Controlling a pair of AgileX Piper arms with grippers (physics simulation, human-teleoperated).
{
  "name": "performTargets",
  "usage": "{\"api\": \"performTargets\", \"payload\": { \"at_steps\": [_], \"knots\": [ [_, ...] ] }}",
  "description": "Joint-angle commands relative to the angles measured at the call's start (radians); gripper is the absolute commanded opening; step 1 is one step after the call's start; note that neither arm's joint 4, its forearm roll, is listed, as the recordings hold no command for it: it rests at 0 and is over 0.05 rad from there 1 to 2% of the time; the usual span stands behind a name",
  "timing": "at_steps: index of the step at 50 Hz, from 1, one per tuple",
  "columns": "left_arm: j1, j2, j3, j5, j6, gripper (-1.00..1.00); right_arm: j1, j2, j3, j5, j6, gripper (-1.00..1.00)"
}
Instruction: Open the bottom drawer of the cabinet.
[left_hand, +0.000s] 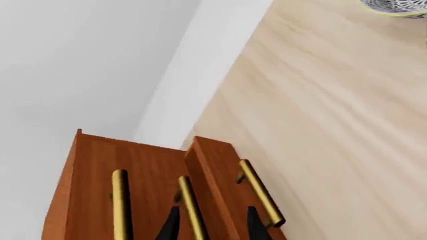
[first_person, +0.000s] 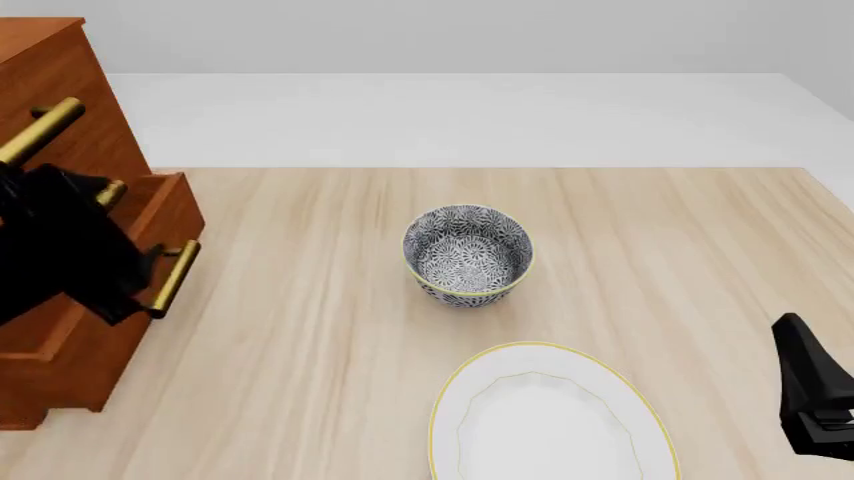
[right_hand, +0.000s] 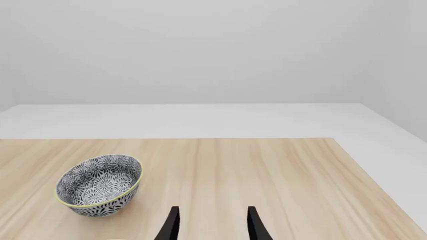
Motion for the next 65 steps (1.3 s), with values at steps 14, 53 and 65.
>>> {"api": "performTargets", "payload": {
  "at_steps": [14,53,65],
  "knots": [
    [0.085,-0.264,-0.094,0.319,-0.371,1.00,-0.003,0.002,0.001,-0.003,0.001,1.00],
    [-0.007,-0.251,-0.186,0.496,-0.940,1.00,-0.003,0.004,0.000,-0.005,0.001,1.00],
    [0.047,-0.256,-0.166,0.503,-0.919,1.00,-0.003,0.006,0.001,-0.007,0.001,1.00]
  ]
}}
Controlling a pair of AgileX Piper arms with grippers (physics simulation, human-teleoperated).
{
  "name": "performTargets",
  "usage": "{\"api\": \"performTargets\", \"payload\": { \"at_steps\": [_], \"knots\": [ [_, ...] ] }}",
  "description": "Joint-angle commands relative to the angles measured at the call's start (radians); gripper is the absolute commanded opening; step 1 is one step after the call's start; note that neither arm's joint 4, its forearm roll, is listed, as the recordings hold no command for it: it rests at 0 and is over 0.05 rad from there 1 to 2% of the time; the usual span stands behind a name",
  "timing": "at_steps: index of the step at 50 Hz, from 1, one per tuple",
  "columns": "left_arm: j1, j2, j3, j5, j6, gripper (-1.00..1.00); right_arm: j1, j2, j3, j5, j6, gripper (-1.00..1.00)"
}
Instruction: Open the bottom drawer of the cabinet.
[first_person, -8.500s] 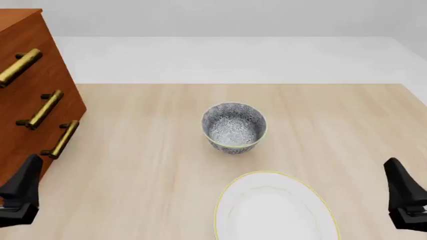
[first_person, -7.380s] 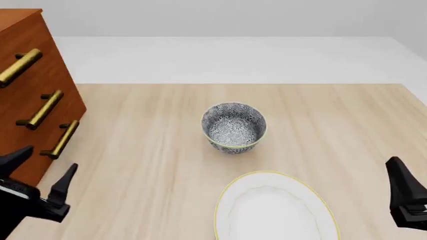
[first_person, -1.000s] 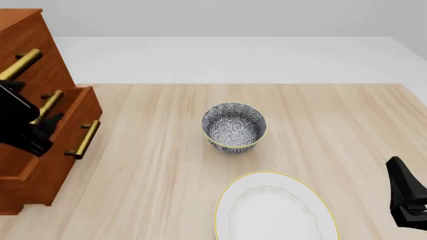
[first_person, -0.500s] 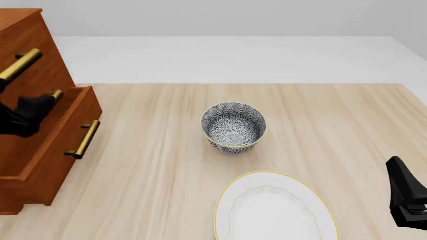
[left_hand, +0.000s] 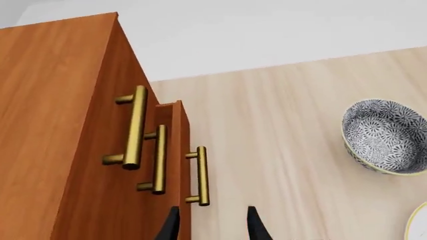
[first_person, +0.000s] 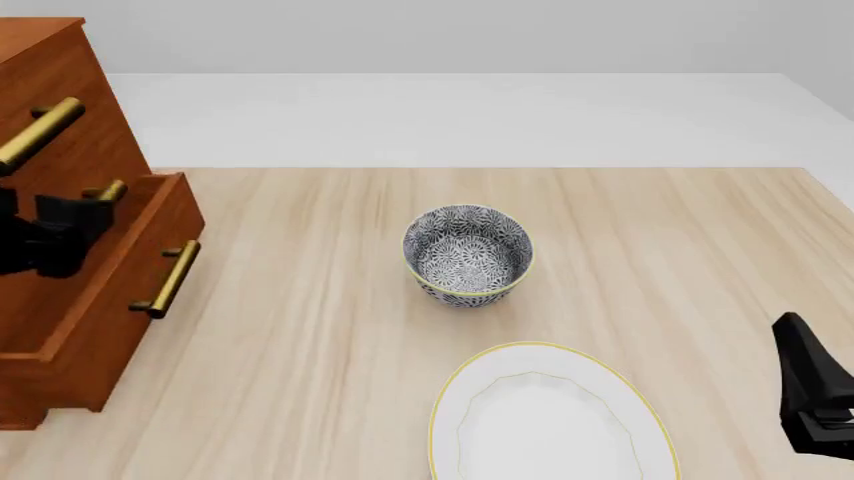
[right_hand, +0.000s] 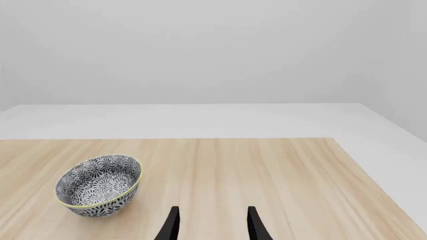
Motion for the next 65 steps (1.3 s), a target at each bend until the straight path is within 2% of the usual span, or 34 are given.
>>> {"api": "performTargets", "payload": {
  "at_steps": [1,15,27,32,41,53,65],
  "knots": [
    [0.037,-0.002,0.014,0.007,-0.014,1.00,0.000,0.001,0.000,-0.001,0.000,1.00],
    [0.121,0.004,0.051,-0.029,0.007,1.00,0.000,0.002,0.000,-0.003,0.000,1.00],
    [0.125,0.051,0.078,-0.083,-0.012,1.00,0.000,0.002,0.000,-0.002,0.000,1.00],
    [0.140,0.072,0.085,-0.112,0.008,1.00,0.000,0.003,0.000,-0.003,0.000,1.00],
    [0.165,0.106,0.109,-0.165,0.004,1.00,0.000,0.002,0.000,-0.003,0.000,1.00],
    [0.186,0.184,0.174,-0.267,-0.032,1.00,0.000,0.003,0.000,-0.003,0.000,1.00],
    [0.178,0.228,0.201,-0.310,-0.083,1.00,0.000,0.002,0.000,-0.002,0.000,1.00]
  ]
}}
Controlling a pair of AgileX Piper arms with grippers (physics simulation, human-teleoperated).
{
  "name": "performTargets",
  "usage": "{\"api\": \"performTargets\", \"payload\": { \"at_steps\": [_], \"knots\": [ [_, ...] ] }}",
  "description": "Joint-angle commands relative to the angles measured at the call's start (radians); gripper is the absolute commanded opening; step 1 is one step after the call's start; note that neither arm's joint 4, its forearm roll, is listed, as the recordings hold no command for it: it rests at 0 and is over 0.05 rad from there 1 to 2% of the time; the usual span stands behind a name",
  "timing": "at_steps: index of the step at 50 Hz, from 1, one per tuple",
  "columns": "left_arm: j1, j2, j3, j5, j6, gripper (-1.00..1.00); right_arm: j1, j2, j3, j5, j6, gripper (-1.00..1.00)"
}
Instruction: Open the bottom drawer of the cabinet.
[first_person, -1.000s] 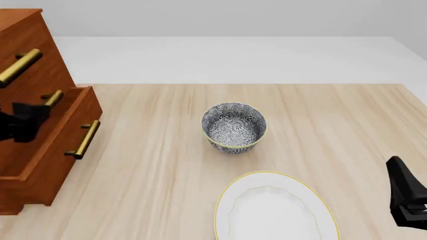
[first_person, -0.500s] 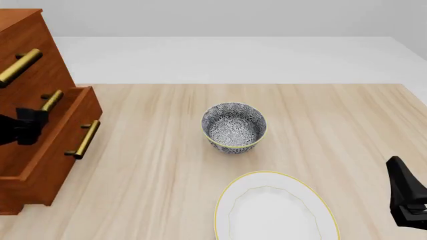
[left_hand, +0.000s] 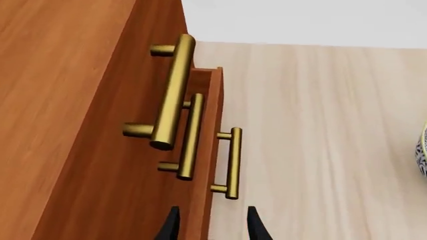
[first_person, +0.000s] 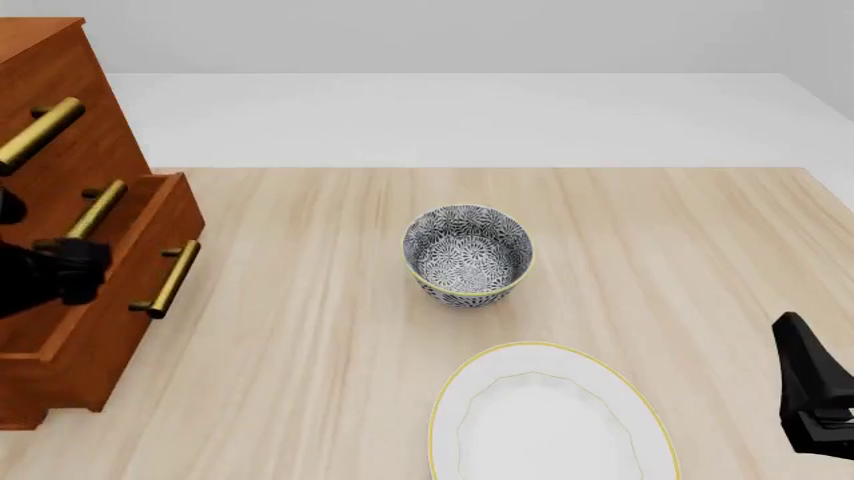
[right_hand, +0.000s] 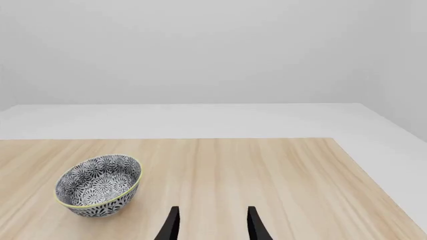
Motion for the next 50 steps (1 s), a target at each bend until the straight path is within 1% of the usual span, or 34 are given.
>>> {"api": "performTargets", "payload": {
  "at_steps": [1,5,6,13,40,46,50],
  "knots": [
    [0.001,0.047,0.033,-0.055,-0.041,1.00,0.000,0.000,0.000,0.000,0.000,1.00],
    [0.004,0.055,0.041,-0.064,-0.049,1.00,0.000,0.000,0.000,0.000,0.000,1.00],
    [-0.002,0.057,0.044,-0.066,-0.066,1.00,0.000,0.000,0.000,0.000,0.000,1.00],
    [0.027,0.101,0.069,-0.118,-0.044,1.00,0.000,0.000,0.000,0.000,0.000,1.00],
    [0.052,0.202,0.120,-0.226,-0.050,1.00,-0.001,0.000,0.000,0.000,0.001,1.00],
    [0.067,0.266,0.136,-0.284,-0.049,1.00,-0.001,-0.001,0.000,0.000,0.000,1.00],
    [0.067,0.279,0.143,-0.299,-0.050,1.00,0.000,0.001,0.000,0.000,0.000,1.00]
  ]
}}
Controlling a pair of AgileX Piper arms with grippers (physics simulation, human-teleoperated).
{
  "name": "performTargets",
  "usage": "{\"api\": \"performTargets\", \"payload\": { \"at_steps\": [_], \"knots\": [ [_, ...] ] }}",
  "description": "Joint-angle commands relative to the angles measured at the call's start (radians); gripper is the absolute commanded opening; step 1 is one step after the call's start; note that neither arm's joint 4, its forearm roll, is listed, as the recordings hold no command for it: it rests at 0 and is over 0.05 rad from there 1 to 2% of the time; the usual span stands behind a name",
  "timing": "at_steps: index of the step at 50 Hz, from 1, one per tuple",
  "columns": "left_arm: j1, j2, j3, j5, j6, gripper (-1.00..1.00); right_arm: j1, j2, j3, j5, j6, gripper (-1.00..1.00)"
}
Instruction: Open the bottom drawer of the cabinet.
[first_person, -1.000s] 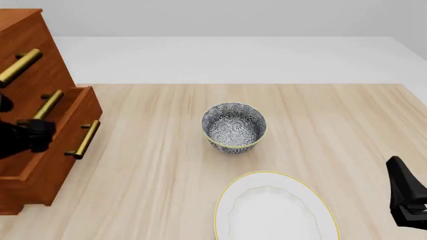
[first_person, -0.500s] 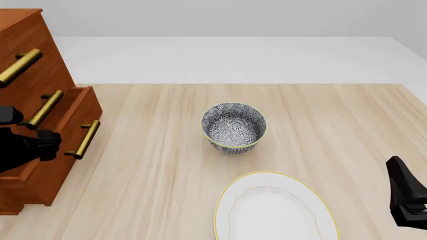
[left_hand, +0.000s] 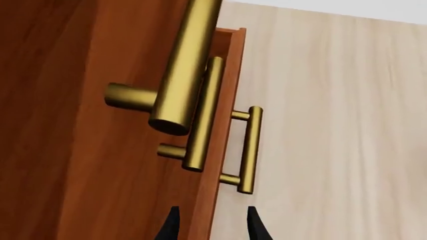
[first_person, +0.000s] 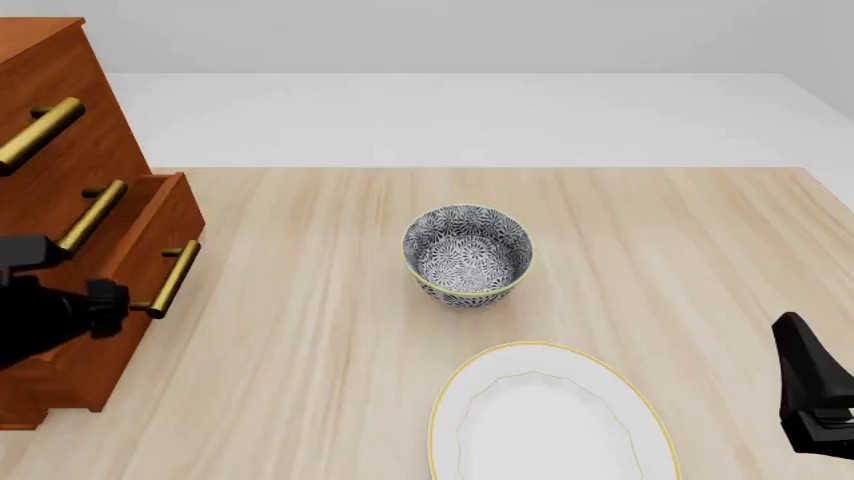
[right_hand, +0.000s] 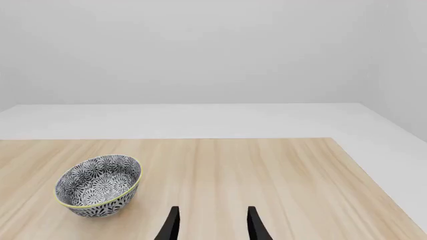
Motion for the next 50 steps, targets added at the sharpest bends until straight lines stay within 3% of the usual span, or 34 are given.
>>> {"api": "performTargets", "payload": {
  "at_steps": [1,38,50],
  "knots": [
    [0.014,0.065,0.018,-0.059,0.001,1.00,0.000,0.000,0.000,0.000,0.000,1.00],
    [0.037,0.188,0.078,-0.177,-0.013,1.00,0.000,-0.001,0.000,0.000,0.000,1.00],
    [-0.059,0.119,0.087,-0.119,-0.108,1.00,0.000,-0.001,0.000,0.000,0.000,1.00]
  ]
}}
